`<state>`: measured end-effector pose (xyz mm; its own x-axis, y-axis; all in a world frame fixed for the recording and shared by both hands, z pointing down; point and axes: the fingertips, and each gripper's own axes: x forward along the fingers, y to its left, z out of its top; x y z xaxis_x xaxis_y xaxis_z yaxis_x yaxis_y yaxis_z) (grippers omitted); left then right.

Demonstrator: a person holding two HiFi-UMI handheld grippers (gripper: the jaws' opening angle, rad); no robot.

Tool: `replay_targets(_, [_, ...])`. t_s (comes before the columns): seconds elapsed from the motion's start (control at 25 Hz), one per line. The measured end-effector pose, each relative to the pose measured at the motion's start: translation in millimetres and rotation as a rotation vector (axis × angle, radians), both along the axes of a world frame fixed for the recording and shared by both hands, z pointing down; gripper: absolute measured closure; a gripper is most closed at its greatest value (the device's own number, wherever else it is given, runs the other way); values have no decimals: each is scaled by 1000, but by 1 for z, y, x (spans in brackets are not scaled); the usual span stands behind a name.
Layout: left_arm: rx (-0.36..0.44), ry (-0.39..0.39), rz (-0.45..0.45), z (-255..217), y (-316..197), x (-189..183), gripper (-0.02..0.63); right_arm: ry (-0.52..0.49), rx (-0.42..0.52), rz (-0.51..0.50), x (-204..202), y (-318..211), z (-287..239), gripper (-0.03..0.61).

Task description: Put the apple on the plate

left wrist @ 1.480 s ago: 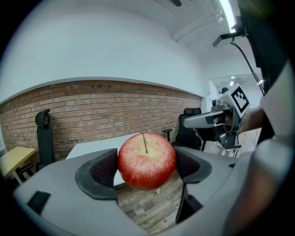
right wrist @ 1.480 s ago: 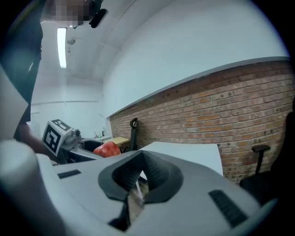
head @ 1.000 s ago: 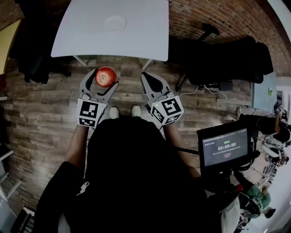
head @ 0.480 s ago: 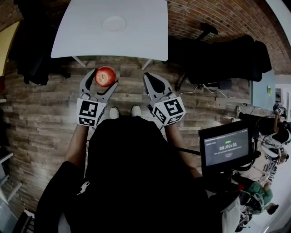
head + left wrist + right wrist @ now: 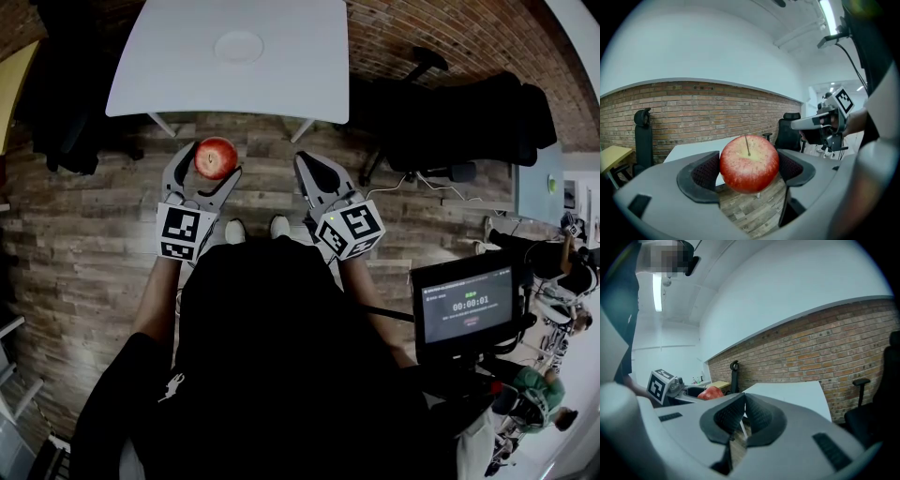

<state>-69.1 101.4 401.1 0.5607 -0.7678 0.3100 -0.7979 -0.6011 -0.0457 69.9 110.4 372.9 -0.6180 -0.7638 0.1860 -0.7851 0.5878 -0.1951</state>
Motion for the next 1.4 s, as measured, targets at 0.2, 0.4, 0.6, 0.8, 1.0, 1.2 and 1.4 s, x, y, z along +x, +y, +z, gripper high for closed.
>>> replay_targets(0.2, [-10, 2, 2, -2, 2, -9, 222, -17, -35, -8, -9, 2, 2, 574])
replay_targets(0.4, [-20, 6, -8, 18, 7, -32, 222, 79, -15, -40, -35, 10, 21, 574])
replay_targets(0.6, [-18, 18, -15, 16, 7, -39, 222, 65, -25, -32, -37, 8, 17, 574])
replay_targets(0.8, [-25, 23, -30, 17, 9, -51, 222, 63, -35, -28, -43, 7, 15, 574])
replay_targets(1.0, [-29, 28, -49, 19, 9, -64, 222, 83, -33, -48, -53, 5, 13, 574])
replay_targets(1.2, [-26, 32, -71, 22, 20, -78, 222, 91, -18, -67, -65, 12, 12, 574])
replay_targets(1.4, [-26, 29, -73, 21, 17, -83, 222, 83, -11, -70, -70, 7, 9, 574])
